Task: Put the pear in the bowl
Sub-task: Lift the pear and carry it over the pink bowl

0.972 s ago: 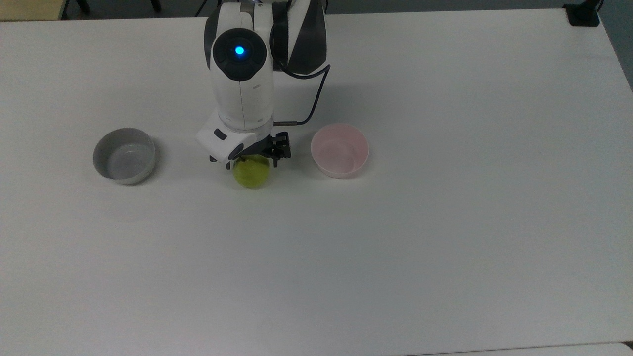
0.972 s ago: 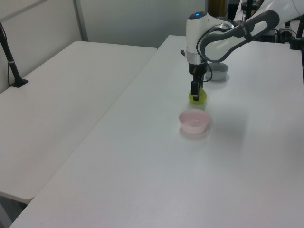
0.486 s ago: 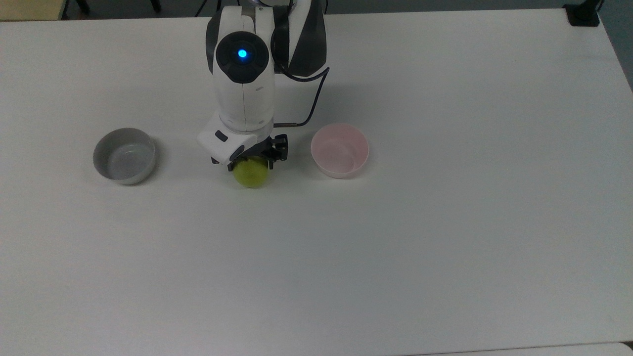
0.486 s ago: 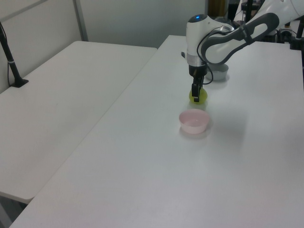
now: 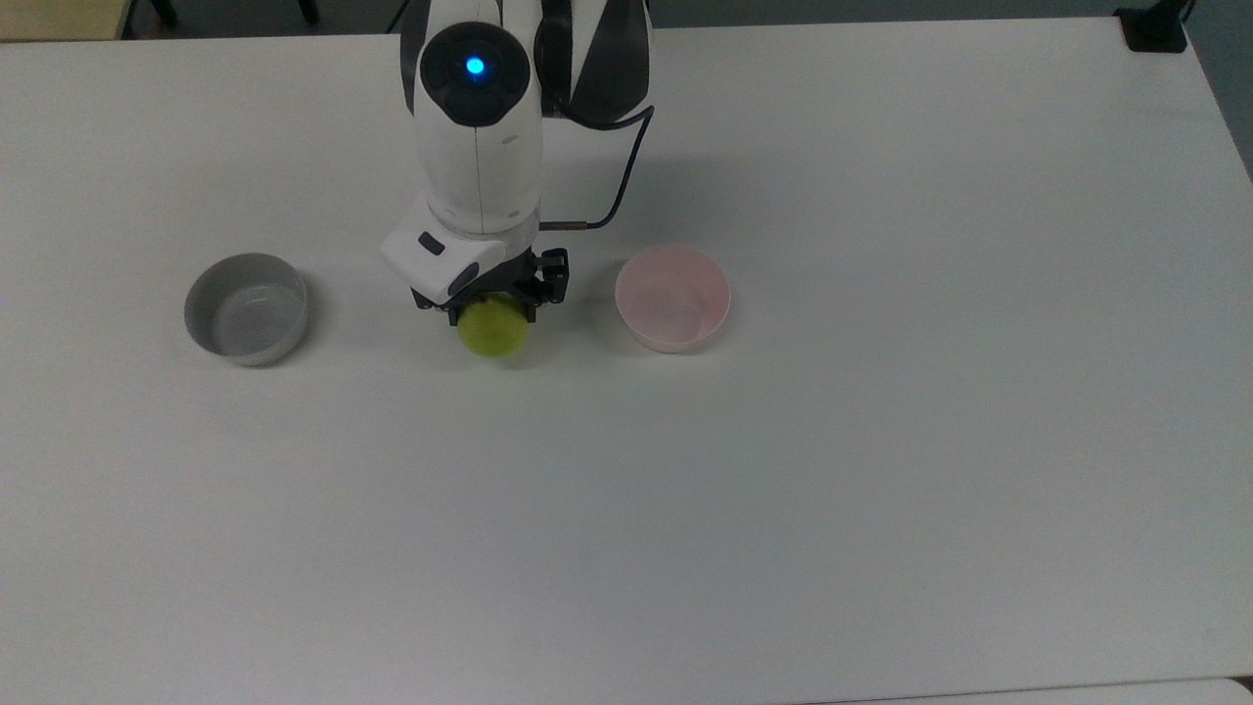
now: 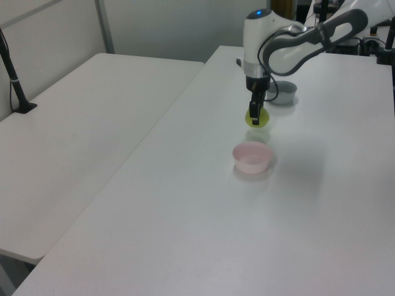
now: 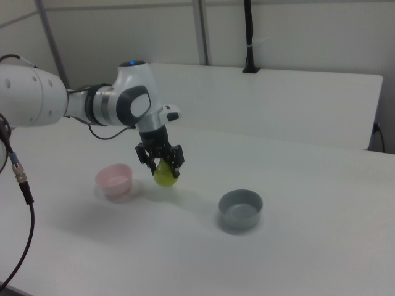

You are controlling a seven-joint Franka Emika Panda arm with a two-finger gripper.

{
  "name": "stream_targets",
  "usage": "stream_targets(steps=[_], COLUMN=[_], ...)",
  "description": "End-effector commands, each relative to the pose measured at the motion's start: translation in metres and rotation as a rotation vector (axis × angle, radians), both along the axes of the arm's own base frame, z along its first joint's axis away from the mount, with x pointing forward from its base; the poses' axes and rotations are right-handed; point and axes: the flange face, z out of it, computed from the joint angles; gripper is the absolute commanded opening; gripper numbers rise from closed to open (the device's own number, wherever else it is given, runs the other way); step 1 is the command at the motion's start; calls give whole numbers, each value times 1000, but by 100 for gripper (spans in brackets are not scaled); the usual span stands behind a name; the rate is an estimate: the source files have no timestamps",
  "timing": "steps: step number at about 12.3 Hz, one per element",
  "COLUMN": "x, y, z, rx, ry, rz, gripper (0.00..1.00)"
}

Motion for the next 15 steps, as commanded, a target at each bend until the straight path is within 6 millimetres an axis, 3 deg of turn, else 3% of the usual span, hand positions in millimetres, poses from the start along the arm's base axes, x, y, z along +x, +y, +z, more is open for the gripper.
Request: stream_targets(steps=[1,4,7,10,15], x=[-5,-8,-7,-10,-25], y=[3,-5,-12,3,87], z=[55,118,158,157,144], rx=[-15,-14,-12,-8,24], ry=[17,13,-24,-16,13], rz=[-28,-49,-68,-49,16], gripper=[66,66,66,66,66])
